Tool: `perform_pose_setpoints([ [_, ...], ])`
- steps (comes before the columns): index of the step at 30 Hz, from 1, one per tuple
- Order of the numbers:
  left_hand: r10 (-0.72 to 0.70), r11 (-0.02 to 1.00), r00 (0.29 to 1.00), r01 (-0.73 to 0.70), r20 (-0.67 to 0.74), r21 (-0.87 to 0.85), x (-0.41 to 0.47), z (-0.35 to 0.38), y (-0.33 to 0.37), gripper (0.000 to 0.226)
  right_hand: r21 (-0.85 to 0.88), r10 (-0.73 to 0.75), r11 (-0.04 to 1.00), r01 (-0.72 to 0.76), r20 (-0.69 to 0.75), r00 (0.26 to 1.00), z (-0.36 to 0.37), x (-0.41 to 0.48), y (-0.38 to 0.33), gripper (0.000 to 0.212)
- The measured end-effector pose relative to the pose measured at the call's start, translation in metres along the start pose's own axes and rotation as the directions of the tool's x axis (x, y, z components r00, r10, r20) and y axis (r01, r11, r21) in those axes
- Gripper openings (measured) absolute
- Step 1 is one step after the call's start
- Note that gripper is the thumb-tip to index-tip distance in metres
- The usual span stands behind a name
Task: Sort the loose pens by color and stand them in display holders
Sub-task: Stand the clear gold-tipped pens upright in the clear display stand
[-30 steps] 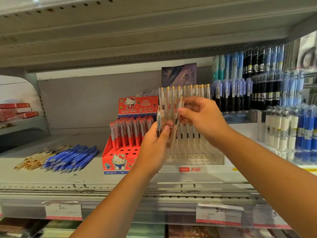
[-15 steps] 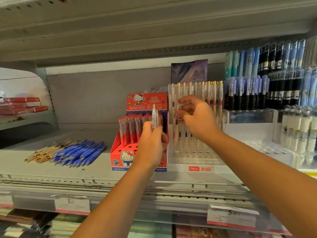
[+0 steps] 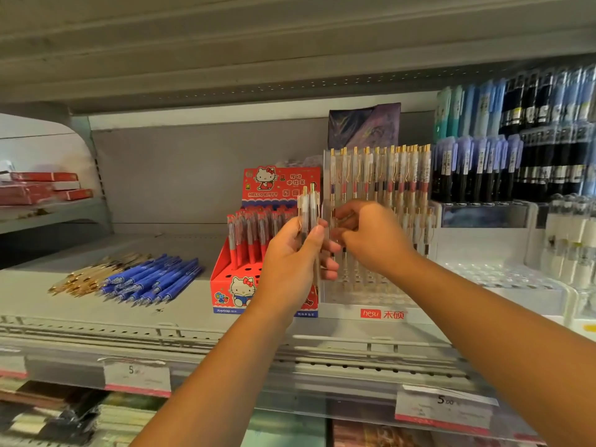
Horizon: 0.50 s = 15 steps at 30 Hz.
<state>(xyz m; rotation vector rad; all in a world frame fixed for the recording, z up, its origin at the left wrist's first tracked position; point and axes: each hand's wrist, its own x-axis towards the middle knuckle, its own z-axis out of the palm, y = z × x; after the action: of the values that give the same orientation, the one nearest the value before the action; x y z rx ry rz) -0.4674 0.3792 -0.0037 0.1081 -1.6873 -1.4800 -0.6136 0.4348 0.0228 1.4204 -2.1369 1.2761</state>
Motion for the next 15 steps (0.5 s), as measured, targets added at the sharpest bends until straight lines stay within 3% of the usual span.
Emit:
perform_pose_setpoints([
  [11, -0.010, 1.000, 0.997, 0.008, 0.074, 0.026, -0.002, 0.000, -0.001, 0.017, -0.103, 0.024, 0.994, -0.024, -0.006, 1.000, -0.019, -0.011, -0.011, 0.024],
  [13, -0.020, 1.000, 0.996, 0.019, 0.087, 0.014, -0.003, 0.000, -0.001, 0.017, 0.082, 0.033, 0.996, -0.031, -0.028, 0.999, -0.026, -0.014, -0.018, 0.015],
  [15, -0.028, 1.000, 0.993, 0.028, 0.118, -0.001, -0.004, 0.001, 0.000, 0.018, 0.378, 0.068, 0.923, -0.068, 0.013, 0.998, -0.033, -0.018, -0.027, 0.012],
])
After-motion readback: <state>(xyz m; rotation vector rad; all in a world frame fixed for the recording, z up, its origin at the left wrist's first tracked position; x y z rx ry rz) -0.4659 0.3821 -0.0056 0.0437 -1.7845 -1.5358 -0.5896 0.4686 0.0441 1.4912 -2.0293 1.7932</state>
